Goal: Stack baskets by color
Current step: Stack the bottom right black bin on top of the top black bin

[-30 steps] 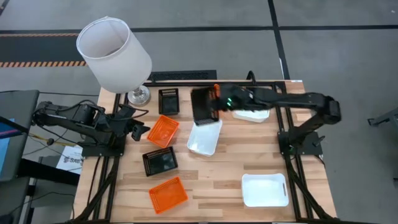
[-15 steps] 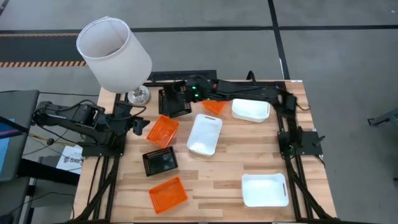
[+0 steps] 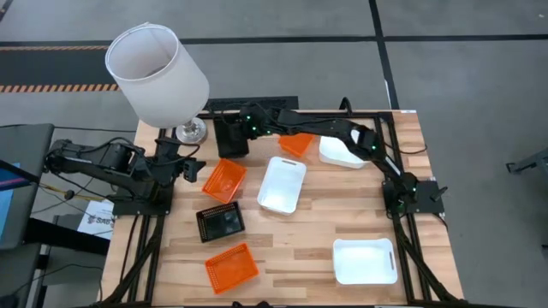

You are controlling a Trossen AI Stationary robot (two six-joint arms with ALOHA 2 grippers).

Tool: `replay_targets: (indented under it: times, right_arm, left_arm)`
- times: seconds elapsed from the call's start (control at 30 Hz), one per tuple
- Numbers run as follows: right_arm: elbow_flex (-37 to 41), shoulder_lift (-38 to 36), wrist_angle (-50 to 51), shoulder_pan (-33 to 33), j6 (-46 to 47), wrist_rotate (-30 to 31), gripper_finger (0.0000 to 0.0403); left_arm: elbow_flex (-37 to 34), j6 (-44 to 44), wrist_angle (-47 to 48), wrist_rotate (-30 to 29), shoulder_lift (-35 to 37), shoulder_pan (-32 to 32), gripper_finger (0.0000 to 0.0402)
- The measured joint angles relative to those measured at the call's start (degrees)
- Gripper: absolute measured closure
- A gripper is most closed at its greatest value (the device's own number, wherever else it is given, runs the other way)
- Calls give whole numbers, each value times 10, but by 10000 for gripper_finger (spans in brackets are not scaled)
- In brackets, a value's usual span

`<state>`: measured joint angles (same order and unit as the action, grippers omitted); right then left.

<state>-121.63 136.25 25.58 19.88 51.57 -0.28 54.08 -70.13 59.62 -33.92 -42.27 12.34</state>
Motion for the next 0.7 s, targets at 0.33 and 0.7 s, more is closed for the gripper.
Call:
replay_targets:
  times: [0.33,0.7]
  right_arm:
    - [-15,29,12,14,26,4,374]
    - [-15,29,12,21,41,15,286]
  left_arm:
    - [0,0,0,2,0,0,168]
    - [0,8,0,2,0,0,168]
